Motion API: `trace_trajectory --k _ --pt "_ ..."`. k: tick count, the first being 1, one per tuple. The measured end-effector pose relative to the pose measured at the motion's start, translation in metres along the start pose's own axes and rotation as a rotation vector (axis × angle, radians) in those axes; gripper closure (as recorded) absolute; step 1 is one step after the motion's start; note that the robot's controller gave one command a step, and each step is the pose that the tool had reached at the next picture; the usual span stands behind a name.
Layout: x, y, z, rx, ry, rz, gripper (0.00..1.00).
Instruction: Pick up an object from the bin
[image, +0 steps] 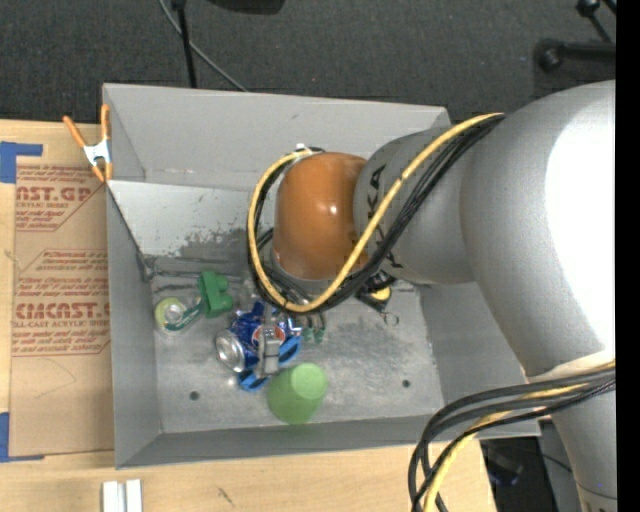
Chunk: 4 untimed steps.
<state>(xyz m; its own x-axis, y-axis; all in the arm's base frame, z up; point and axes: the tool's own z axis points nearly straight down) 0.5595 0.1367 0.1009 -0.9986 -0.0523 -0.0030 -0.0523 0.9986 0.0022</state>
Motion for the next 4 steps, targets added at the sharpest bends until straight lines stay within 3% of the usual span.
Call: trace_trajectory --k 1,2,3,4 --pt "-0.034 0.034 0.001 -0.001 0.0 0.103 0.0" --pt "-0.023 0.018 0.031 0.001 0.0 0.187 0.0" --pt "-0.024 0.019 0.031 -0.001 -0.003 0.186 0.0" --pt "-0.026 0.02 0.027 -0.004 -0.007 0.186 1.0"
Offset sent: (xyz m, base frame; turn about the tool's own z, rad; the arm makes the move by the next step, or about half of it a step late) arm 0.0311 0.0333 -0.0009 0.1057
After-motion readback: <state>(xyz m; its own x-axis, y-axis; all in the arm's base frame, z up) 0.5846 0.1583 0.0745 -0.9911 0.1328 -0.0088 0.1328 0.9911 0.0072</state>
